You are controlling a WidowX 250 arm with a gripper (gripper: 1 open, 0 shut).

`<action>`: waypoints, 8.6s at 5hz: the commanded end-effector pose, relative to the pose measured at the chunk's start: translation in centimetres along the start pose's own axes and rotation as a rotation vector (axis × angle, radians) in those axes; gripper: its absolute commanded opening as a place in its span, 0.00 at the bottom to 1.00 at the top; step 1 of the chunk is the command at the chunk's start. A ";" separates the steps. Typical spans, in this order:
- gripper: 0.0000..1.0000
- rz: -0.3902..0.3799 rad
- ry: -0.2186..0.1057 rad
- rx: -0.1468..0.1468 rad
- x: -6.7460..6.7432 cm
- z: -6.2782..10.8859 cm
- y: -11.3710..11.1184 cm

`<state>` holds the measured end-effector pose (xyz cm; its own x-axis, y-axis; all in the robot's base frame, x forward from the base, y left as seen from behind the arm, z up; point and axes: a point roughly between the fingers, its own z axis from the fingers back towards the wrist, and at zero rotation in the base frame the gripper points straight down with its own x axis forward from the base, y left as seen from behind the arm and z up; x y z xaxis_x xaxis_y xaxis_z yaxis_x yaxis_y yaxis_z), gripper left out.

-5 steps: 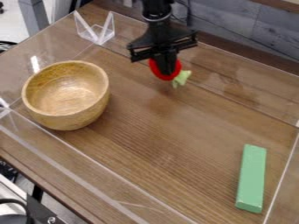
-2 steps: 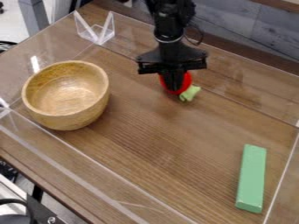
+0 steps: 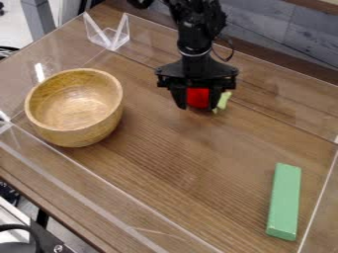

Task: Move the red fruit to the right

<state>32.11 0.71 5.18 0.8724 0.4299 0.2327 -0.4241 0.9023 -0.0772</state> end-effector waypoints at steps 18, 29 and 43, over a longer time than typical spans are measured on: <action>1.00 0.015 -0.071 -0.007 3.7 8.1 6.3; 0.00 0.173 0.060 0.026 5.3 1.4 2.9; 1.00 0.811 0.261 0.217 6.0 -3.7 -0.6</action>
<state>36.74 4.62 2.14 0.2718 0.9604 -0.0617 -0.9504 0.2779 0.1398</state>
